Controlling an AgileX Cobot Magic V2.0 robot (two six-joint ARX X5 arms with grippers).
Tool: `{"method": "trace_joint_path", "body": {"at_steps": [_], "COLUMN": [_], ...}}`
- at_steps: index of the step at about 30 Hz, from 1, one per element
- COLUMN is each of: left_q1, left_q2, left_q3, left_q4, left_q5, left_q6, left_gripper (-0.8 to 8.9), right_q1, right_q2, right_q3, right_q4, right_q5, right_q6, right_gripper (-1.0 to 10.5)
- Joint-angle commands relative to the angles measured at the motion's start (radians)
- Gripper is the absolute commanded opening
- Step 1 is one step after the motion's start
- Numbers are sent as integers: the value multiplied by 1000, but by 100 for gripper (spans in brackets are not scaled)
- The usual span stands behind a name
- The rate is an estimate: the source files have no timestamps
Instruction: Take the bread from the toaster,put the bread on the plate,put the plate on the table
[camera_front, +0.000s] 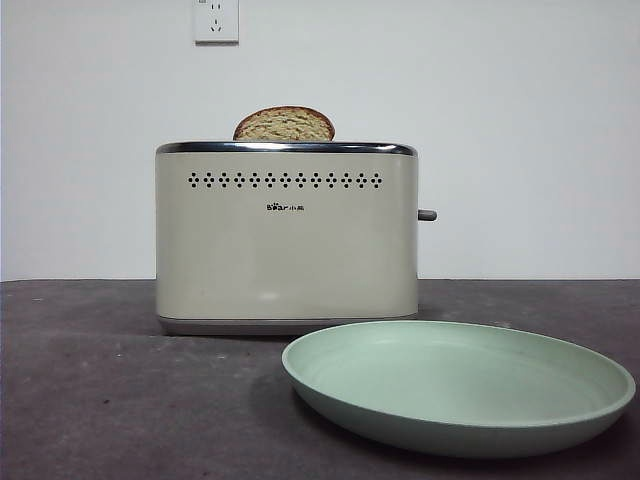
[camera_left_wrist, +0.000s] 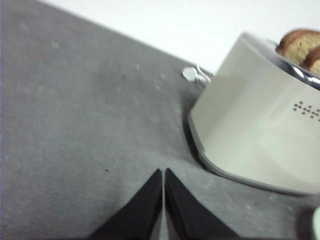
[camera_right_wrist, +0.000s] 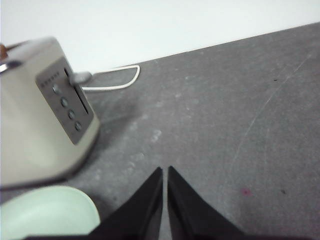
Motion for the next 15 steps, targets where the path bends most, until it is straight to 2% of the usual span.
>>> {"method": "trace_joint_path", "body": {"at_steps": [1,5,9,15], "left_q1": [3,3,3,-3], "left_q2": [5,47,127,280], "left_q3": [70,160,254,425], "left_q4": [-26,-85,-131,-254], "left_q5": [14,43,104,190], "left_q6": [-18,-17,11,120], "left_gripper": [7,7,7,7], "right_q1": [-1,0,0,12], "right_q2": [-1,45,132,312], "right_q3": [73,176,293,502], "right_q4": [-10,-56,-138,-297], "right_q5": [0,0,-13,-129], "right_q6": [42,40,0,-109], "right_gripper": [4,4,4,4]}}
